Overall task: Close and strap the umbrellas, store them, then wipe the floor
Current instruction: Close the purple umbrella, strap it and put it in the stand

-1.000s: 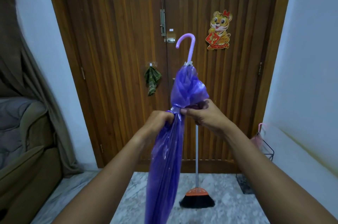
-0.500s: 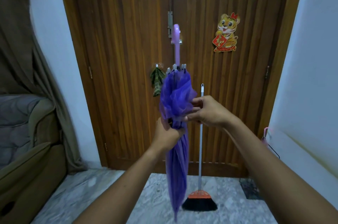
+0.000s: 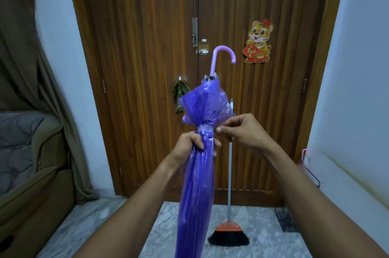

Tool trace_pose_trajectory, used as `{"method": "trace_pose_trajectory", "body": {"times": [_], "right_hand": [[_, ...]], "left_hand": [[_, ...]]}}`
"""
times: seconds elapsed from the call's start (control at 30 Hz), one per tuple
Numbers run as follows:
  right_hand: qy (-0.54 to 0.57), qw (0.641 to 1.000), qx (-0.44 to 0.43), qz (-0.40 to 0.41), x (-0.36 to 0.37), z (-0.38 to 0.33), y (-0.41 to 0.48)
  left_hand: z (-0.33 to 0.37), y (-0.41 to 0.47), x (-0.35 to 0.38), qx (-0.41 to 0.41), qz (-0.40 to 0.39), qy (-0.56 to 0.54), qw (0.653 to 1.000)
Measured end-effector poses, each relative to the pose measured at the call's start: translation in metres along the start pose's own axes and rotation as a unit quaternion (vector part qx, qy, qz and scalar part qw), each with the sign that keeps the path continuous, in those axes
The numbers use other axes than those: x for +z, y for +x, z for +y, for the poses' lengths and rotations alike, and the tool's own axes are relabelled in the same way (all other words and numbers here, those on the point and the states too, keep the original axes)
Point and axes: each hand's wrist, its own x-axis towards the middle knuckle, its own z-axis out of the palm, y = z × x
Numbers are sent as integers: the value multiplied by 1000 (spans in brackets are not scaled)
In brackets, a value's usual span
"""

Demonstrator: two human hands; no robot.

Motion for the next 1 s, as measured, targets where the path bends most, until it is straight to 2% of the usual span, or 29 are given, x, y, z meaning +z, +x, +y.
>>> {"method": "trace_pose_trajectory", "body": {"times": [0.1, 0.17, 0.27, 0.33, 0.43, 0.53, 0.63, 0.77, 0.9, 1.0], "right_hand": [[78, 996, 32, -16, 9, -2, -2], [161, 984, 73, -31, 12, -3, -2], [223, 969, 90, -58, 14, 2, -1], [179, 980, 71, -58, 19, 3, -4], [100, 995, 19, -15, 33, -5, -4], [50, 998, -25, 11, 39, -11, -7], [7, 998, -59, 33, 40, -14, -9], [-11, 994, -81, 70, 44, -15, -9], [-28, 989, -103, 100, 51, -8, -10], [-159, 956, -167, 182, 59, -2, -12]], "left_hand": [[2, 0, 4, -2, -13, -37, 999], [6, -1, 8, 8, 9, -35, 999], [7, -2, 6, 44, 53, 63, 996], [0, -1, 7, 53, 80, 139, 986], [-10, 2, 16, 117, 184, 51, 975], [-12, 4, 11, 201, 243, -33, 948], [-10, 1, 2, 202, 275, -32, 939], [-9, 0, -1, 149, 258, -76, 951], [-4, 4, 3, 129, 204, -138, 961], [-5, 9, 7, 123, 201, -167, 957]]}}
